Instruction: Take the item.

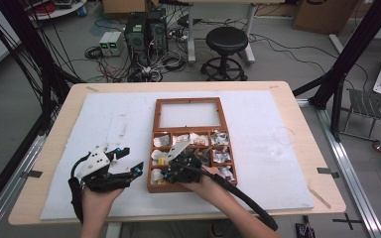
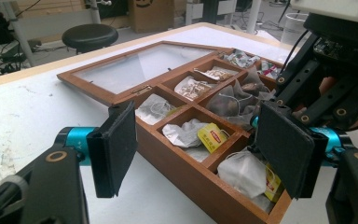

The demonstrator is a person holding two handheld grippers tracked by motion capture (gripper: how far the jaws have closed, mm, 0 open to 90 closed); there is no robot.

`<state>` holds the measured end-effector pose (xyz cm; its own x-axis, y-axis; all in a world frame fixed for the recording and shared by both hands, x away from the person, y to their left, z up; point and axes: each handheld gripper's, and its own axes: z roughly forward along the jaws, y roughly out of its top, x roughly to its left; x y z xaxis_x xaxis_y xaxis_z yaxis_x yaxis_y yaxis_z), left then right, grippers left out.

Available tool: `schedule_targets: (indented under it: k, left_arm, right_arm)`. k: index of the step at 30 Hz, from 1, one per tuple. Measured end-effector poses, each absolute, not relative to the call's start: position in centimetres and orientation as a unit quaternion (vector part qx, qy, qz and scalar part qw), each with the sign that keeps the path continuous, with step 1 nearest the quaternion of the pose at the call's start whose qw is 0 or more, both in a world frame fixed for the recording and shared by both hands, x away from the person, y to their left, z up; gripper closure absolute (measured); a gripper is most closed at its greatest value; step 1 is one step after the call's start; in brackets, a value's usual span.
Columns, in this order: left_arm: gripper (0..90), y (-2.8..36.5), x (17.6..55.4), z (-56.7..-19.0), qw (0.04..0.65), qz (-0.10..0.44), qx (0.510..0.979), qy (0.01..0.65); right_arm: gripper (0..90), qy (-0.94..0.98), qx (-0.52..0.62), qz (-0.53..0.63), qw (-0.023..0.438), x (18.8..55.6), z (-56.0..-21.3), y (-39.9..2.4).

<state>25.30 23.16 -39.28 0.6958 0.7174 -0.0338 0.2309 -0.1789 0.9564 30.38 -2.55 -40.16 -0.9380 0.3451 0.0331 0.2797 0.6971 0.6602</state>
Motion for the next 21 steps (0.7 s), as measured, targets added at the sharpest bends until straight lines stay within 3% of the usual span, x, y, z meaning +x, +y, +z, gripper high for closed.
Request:
schedule_targets:
  k: [8,21]
  left_arm:
    - [29.4,23.2,25.2,-39.2,0.555,0.223,0.733,0.323]
    - [29.4,23.1,25.3,-39.2,0.554,0.223,0.735,0.322]
  right_arm:
    - [90.0,0.900,0.174,0.397,0.045,30.2,-39.0,-3.5]
    - [90.0,0.859,0.194,0.471,0.054,30.3,-34.1,-8.0]
